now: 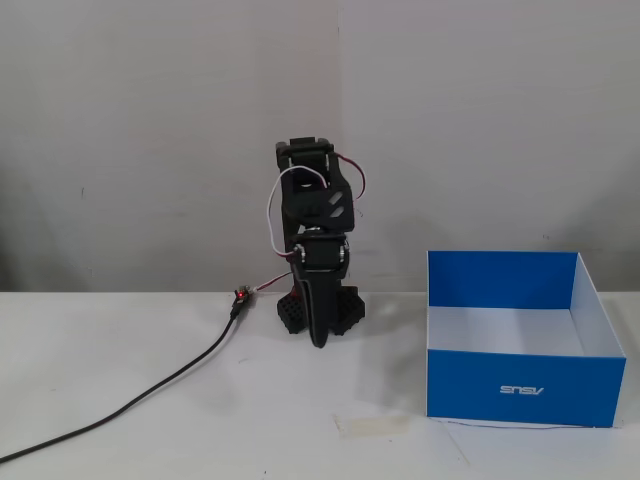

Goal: Pick the gray block and keep it in the box.

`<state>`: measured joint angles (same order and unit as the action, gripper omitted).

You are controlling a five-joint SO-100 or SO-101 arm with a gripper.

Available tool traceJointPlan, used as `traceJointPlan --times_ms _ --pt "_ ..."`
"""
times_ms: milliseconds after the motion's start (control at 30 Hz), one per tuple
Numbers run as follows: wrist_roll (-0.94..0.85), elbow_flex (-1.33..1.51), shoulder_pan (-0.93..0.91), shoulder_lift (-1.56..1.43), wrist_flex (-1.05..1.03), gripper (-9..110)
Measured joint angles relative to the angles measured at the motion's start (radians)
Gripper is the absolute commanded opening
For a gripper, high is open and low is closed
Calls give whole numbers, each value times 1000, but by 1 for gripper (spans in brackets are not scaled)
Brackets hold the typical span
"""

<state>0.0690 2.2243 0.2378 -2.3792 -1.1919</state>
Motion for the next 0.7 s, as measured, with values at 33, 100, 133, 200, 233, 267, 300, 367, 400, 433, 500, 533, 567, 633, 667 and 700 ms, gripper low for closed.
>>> traceJointPlan --times_ms 33,100,133,200,233,267,300,367,400,433,500,533,567,633,667,700 --pt "0 26 -11 -25 11 5" --pt "0 83 -46 -74 37 5" --pt "0 110 -67 -95 46 5" --pt "0 160 -84 -141 64 5" --pt "0 187 -84 -167 74 5" --pt "0 216 -86 -195 83 5" --pt "0 244 -95 -227 91 5" --pt "0 301 -124 -301 106 5" --pt "0 330 -130 -336 114 5" --pt "0 354 -132 -370 118 4" --pt "0 396 -140 -428 123 4" --pt "0 413 -153 -454 126 4" --pt "0 433 -169 -477 129 4" --pt "0 472 -184 -531 129 4" --pt "0 492 -183 -558 129 4" --pt "0 512 -181 -588 129 4"
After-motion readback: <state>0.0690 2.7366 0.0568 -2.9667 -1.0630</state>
